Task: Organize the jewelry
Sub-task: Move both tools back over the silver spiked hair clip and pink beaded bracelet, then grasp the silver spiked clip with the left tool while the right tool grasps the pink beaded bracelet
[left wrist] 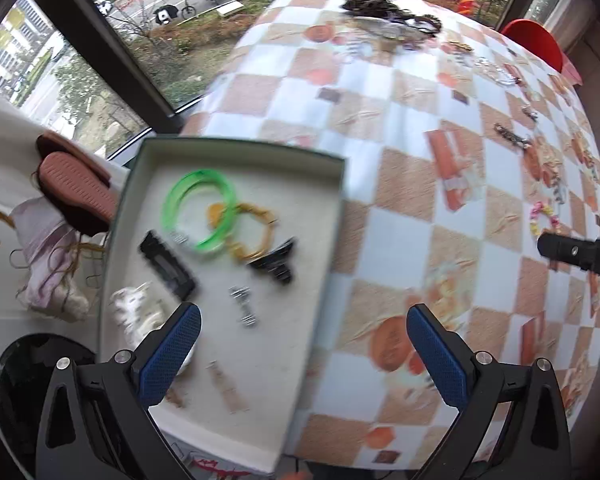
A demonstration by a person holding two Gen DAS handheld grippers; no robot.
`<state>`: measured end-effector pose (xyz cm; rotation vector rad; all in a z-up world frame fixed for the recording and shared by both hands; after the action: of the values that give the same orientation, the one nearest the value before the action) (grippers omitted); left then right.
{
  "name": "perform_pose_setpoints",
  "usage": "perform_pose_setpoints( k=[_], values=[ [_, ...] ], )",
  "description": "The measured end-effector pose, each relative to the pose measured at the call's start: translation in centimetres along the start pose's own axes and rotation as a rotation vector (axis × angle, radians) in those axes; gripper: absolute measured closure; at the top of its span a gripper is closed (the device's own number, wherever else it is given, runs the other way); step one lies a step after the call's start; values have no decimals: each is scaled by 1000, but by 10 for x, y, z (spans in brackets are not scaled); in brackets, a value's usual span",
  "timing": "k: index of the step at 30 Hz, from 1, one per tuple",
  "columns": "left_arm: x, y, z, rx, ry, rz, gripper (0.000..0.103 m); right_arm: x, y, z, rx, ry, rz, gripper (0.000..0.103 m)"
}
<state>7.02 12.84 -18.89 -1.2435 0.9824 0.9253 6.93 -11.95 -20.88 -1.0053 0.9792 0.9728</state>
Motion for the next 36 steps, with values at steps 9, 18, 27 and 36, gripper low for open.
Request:
perform_pose_setpoints(
  k=[9,18,27,36],
  values=[
    [21,-34,-63,-6,129,44,0,-3,-2,-77,74,115,-11,15],
    [56,-78,-120,-88,218,101,0,7,-12,-114,87,190,-18,15],
    [91,-114,-178,-125,259,148,0,17,-19,-115,6,204,-27,24],
    [121,-147,-224,-151,257,168,3,29,-17,-112,-2,205,-20,34]
  ],
)
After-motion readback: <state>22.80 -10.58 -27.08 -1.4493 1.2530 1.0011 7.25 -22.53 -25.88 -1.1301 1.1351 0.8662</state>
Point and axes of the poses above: each gripper's, at about its wrist camera, not at the fingertips, and x roughly the way its jaws point, z to its left, y to its underside, the point moved 7 cm from there along x, roughly the way its jaws point, and after that the axes turned 8 degrees about -z, right-handed, at the moved point
